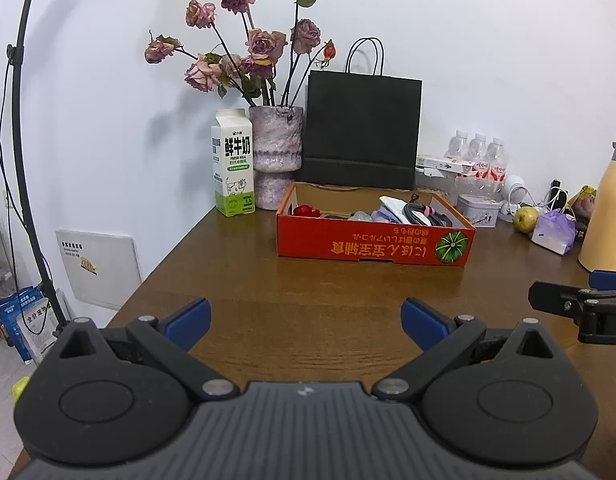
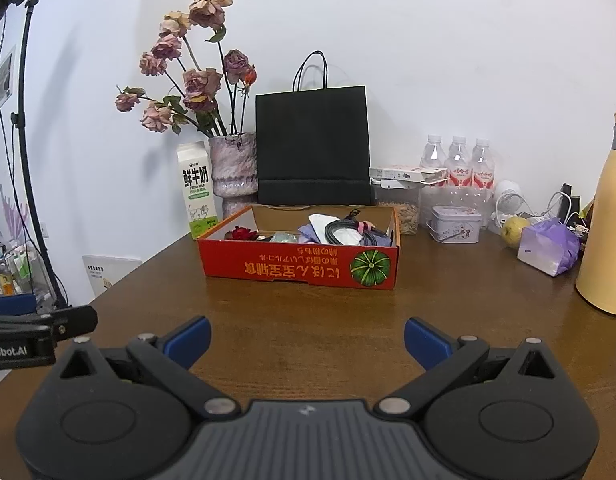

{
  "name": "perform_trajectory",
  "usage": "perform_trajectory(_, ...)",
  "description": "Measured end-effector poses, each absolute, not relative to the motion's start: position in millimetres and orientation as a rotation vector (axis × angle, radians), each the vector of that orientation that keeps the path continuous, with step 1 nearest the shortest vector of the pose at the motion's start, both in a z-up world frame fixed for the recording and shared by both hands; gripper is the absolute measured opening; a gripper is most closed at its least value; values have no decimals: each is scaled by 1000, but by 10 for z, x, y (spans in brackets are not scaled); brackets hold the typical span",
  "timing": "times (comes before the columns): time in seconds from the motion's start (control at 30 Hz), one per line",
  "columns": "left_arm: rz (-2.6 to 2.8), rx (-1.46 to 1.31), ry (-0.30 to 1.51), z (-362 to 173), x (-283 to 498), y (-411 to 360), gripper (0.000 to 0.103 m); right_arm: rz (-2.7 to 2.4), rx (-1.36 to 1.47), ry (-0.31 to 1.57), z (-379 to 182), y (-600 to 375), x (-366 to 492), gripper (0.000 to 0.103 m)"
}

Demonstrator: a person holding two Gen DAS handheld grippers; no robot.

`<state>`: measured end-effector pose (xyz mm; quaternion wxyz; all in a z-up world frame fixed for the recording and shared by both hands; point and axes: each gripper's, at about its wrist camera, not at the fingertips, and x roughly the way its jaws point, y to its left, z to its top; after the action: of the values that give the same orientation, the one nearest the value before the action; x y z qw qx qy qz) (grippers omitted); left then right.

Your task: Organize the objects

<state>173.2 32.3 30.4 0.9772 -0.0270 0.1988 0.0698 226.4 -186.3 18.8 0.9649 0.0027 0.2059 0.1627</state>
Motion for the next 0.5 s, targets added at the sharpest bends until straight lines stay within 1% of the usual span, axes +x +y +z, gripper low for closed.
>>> perform_trajectory(0.5, 143, -51, 410, 290, 1663, 297, 103, 332, 5, 414, 185, -1882, 2171, 103)
